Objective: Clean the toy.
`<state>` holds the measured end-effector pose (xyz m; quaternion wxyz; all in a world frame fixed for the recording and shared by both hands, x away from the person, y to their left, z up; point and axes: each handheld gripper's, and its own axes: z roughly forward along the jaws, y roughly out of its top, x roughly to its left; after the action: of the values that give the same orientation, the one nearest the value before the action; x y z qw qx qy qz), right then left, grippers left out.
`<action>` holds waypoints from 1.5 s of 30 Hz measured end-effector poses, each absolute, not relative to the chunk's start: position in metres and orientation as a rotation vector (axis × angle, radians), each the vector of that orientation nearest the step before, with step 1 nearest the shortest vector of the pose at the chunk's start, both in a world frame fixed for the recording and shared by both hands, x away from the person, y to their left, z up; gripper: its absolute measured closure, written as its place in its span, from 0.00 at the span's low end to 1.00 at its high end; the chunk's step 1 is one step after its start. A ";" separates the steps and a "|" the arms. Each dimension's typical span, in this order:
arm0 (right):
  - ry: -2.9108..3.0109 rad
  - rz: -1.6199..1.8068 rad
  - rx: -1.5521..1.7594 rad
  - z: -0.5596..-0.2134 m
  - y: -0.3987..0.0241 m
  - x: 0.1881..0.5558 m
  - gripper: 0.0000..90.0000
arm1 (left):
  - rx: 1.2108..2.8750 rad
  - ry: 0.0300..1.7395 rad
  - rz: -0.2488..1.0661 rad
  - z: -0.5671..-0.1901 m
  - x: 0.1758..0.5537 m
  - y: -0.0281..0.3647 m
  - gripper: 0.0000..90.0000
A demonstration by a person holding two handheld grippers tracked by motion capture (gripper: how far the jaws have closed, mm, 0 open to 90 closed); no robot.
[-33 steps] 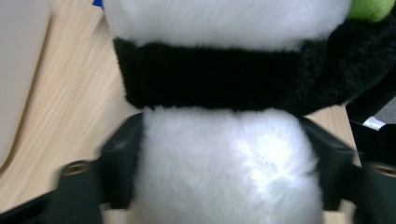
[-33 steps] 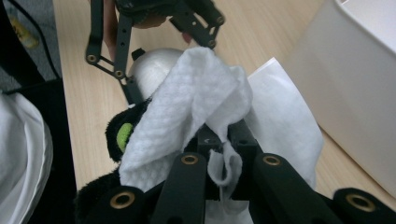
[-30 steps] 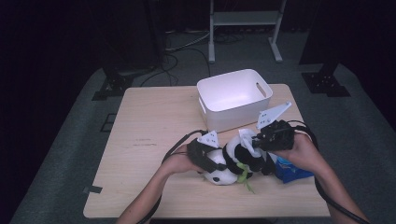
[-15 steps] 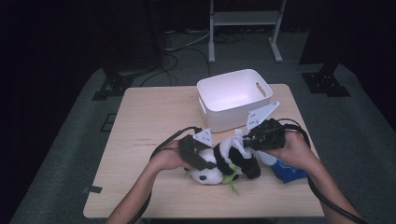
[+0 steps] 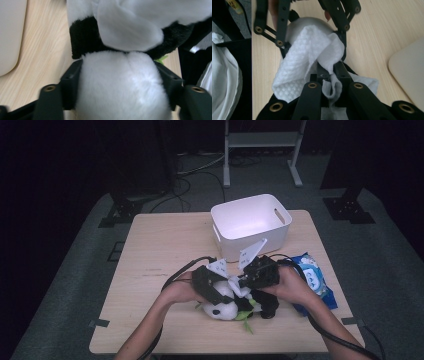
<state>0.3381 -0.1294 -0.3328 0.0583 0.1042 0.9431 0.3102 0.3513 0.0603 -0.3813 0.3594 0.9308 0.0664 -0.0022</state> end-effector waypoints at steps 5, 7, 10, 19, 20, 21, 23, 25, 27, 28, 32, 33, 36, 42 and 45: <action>2.859 0.948 0.348 -0.338 -0.138 0.339 0.94 | 2.330 0.201 -0.018 -0.386 0.349 0.062 0.20; 2.864 0.947 0.350 -0.339 -0.139 0.339 0.94 | 2.296 0.205 -0.020 -0.387 0.348 0.066 0.19; 2.866 0.946 0.345 -0.339 -0.138 0.339 0.94 | 2.254 0.212 -0.028 -0.389 0.347 0.074 0.19; 2.860 0.905 0.350 -0.340 -0.139 0.340 0.94 | 2.210 0.220 0.009 -0.385 0.343 0.098 0.16; 2.859 0.906 0.359 -0.340 -0.140 0.341 0.94 | 2.216 0.219 0.016 -0.386 0.343 0.100 0.16; 2.858 0.912 0.375 -0.341 -0.141 0.343 0.94 | 2.224 0.226 0.015 -0.387 0.344 0.101 0.16; 2.857 0.919 0.387 -0.341 -0.143 0.345 0.94 | 2.239 0.238 0.012 -0.393 0.345 0.103 0.13; 2.858 0.912 0.388 -0.341 -0.143 0.346 0.94 | 2.236 0.225 0.010 -0.398 0.346 0.105 0.11; 2.857 0.910 0.391 -0.342 -0.143 0.348 0.94 | 2.229 0.215 0.007 -0.403 0.347 0.108 0.09; 2.860 0.910 0.399 -0.342 -0.143 0.348 0.94 | 2.228 0.209 0.010 -0.406 0.348 0.109 0.09; 2.863 0.904 0.402 -0.342 -0.143 0.350 0.94 | 2.223 0.200 -0.017 -0.421 0.354 0.110 0.04; 2.862 0.903 0.399 -0.342 -0.142 0.350 0.94 | 2.217 0.204 -0.032 -0.425 0.354 0.109 0.02; 2.865 0.903 0.391 -0.343 -0.141 0.350 0.94 | 2.186 0.203 -0.068 -0.436 0.355 0.108 0.00; 2.864 0.914 0.392 -0.346 -0.138 0.350 0.93 | 2.167 0.207 -0.092 -0.432 0.358 0.113 0.18; 2.862 0.907 0.378 -0.344 -0.135 0.349 0.93 | 2.194 0.200 -0.076 -0.423 0.357 0.114 0.28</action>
<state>0.3491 -0.1354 -0.3439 0.0577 0.1246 0.9443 0.2991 0.3568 0.1136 -0.4230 0.4518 0.8879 0.0808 -0.0306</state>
